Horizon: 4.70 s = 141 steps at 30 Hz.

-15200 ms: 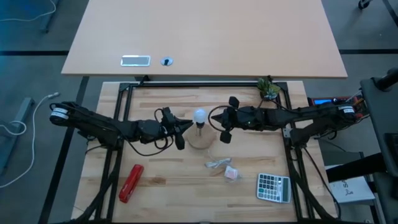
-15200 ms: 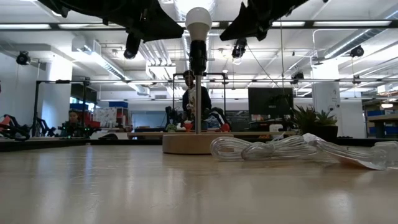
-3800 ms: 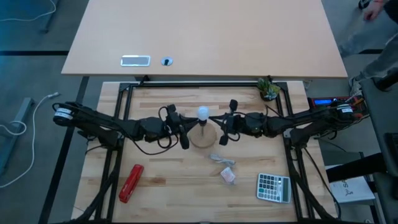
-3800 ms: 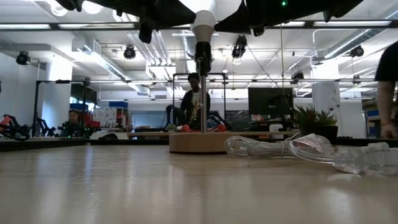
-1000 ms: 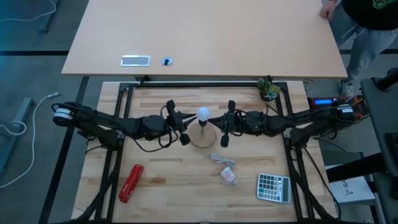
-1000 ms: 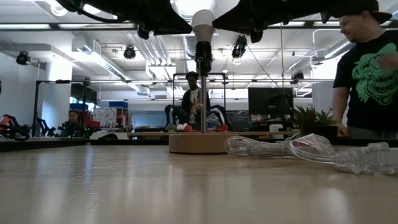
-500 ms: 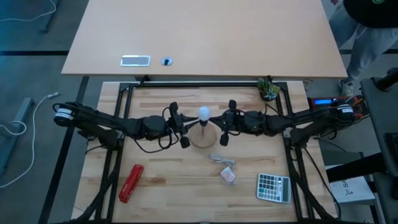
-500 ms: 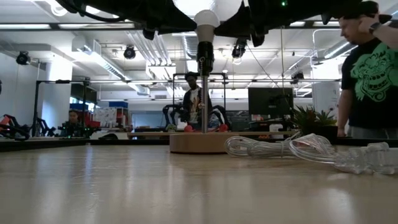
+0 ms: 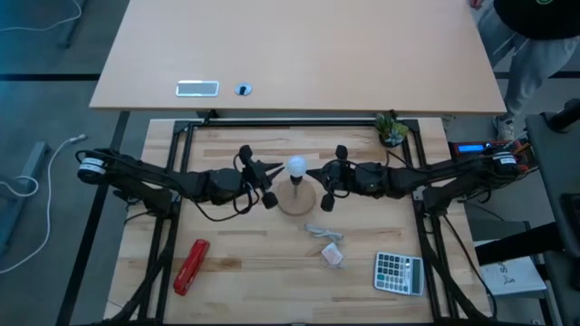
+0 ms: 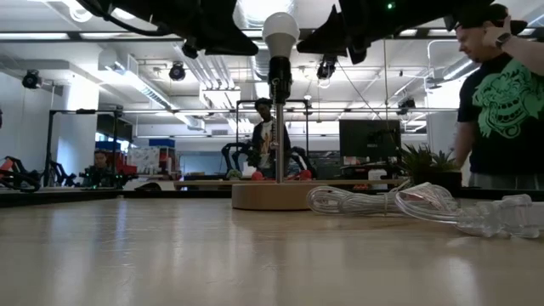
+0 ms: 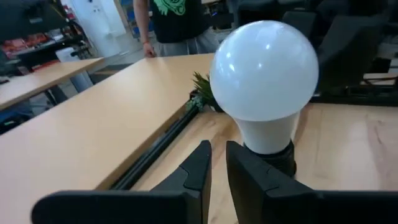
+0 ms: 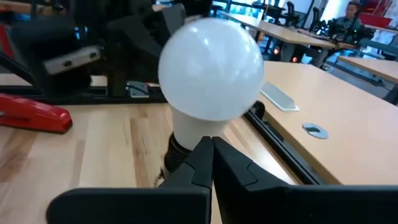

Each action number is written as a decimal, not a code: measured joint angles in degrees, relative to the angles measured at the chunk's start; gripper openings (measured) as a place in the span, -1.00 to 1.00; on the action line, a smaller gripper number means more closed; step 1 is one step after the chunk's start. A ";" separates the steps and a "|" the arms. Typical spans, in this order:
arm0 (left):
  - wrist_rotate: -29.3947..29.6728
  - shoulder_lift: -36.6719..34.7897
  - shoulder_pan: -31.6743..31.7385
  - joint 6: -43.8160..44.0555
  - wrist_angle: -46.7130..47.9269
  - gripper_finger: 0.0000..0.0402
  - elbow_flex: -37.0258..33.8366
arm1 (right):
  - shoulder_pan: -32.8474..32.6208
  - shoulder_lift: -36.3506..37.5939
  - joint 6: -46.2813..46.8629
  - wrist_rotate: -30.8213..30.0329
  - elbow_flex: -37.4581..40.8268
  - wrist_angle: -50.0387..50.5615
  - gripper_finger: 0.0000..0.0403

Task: Screw lightbulb
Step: Remove the lightbulb from the lamp

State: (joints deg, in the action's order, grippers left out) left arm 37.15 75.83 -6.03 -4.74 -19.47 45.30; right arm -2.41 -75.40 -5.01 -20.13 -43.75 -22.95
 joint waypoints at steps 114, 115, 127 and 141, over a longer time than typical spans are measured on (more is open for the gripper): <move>-7.31 -1.03 0.05 -5.01 -5.85 -1.00 0.00 | -1.04 0.39 -3.09 -2.16 0.00 -3.29 -1.00; -7.51 -1.03 0.05 -4.78 -5.85 -1.00 0.00 | -0.91 0.38 -3.08 -2.20 0.00 -3.28 -1.00; -10.47 -1.03 -0.15 -1.36 -5.87 -1.00 0.00 | -0.37 0.45 -5.05 -3.88 0.00 -3.23 -1.00; -0.35 -2.26 -2.48 -2.88 -2.32 -1.00 0.00 | -1.20 2.14 -2.90 -3.30 0.02 1.56 -1.00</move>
State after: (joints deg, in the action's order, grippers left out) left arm 36.80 73.57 -8.51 -7.62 -21.79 45.30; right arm -3.62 -73.27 -7.91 -23.43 -43.72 -21.39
